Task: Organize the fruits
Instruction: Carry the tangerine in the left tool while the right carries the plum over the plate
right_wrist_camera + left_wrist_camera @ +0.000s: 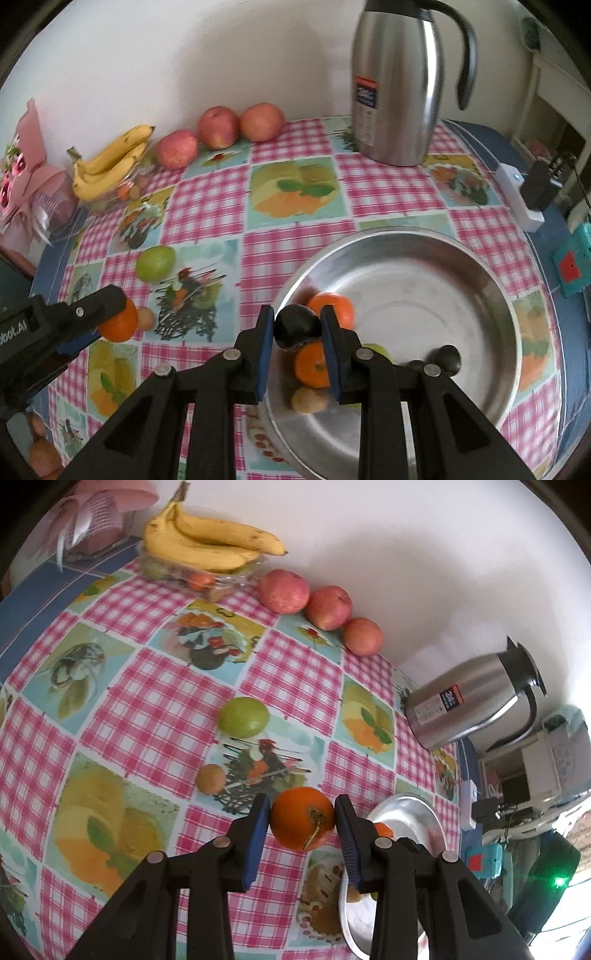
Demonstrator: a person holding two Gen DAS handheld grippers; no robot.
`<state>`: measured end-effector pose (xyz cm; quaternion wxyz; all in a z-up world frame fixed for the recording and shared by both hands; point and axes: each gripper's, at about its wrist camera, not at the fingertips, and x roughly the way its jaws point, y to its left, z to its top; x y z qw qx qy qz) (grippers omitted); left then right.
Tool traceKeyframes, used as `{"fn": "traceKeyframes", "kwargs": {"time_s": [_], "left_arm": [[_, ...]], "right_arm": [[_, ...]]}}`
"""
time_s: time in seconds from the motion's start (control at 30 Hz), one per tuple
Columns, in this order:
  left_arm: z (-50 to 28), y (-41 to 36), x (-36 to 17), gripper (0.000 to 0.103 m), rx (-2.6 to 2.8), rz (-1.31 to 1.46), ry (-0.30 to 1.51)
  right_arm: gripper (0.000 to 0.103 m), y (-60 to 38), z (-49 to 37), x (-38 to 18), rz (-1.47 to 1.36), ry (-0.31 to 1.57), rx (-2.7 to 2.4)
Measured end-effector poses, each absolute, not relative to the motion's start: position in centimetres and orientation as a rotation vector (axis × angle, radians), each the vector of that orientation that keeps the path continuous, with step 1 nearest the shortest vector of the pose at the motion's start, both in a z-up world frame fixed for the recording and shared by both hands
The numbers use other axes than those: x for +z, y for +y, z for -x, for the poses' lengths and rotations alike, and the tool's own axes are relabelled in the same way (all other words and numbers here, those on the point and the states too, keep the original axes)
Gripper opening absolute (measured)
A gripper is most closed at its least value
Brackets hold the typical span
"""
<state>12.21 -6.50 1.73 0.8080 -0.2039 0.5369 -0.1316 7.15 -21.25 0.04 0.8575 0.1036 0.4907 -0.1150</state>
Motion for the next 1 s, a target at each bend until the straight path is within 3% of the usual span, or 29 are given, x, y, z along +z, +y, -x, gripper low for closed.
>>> {"fn": "traceKeyframes", "kwargs": {"time_s": [1.0], "left_arm": [[-7.5,-18.8,1.2,0.039,-0.54,0.154,1.232]], "right_arm": [[0.027,-32.4,-2.0,-0.2,-0.438,0.976,-0.552]]}}
